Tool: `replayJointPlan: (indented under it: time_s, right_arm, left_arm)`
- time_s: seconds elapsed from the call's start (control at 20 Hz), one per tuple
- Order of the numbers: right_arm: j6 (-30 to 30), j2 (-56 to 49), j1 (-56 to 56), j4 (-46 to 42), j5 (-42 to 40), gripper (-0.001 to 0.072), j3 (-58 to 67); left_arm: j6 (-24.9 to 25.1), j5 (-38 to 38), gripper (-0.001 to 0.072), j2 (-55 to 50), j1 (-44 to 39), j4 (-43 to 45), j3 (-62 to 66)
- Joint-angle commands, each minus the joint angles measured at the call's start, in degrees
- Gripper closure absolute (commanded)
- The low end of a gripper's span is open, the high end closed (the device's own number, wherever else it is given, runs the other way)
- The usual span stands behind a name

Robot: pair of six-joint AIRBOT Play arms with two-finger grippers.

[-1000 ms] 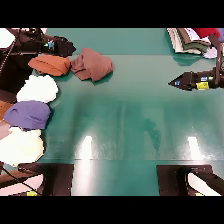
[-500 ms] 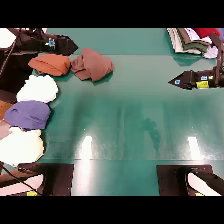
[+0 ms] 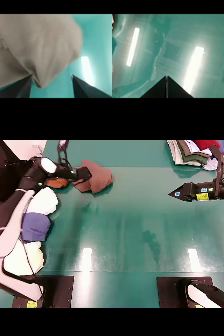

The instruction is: Fold the shirts.

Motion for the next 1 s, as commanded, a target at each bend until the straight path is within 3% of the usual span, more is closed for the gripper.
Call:
replayJointPlan:
  time_s: [0.0,0.25,0.3,0.35,0.4,0.6,0.7,0.95]
  right_arm:
    - [0.0,0.04,-0.04,-0.02,0.09,0.0694,-0.02]
    - [0.0,0.04,-0.04,-0.09,-0.15,0.0695,-0.02]
    - [0.0,0.04,-0.04,-0.09,-0.17,0.0695,-0.02]
    - [0.0,0.04,-0.04,-0.09,-0.17,0.0694,-0.02]
    - [0.0,0.04,-0.04,-0.07,-0.17,0.0695,0.0]
    - [-0.02,0.04,-0.04,-0.57,-0.26,0.0695,3.8]
    - [-0.07,0.04,-0.72,-0.61,-0.68,0.0695,9.7]
    - [-0.04,0.04,-5.75,-0.42,-1.25,0.0695,23.5]
  left_arm:
    - [-1.01,5.25,0.0125,-7.3,0.02,-6.6,0.11]
    - [-0.87,9.18,0.0153,-8.79,0.02,-7.02,0.11]
    - [-0.9,9.55,0.031,-8.79,0.02,-7.26,0.11]
    - [-0.9,9.44,0.0574,-8.76,0.02,-7.72,0.15]
    - [-0.98,8.7,0.0676,-8.63,0.02,-8.09,0.17]
    - [2.03,4.92,0.0683,-3.06,0.02,-8.7,3.02]
    - [5.62,4.46,0.0683,3.58,0.02,-8.63,6.12]
    - [11.08,-5.73,0.0683,22.14,-1.64,-6.82,13.64]
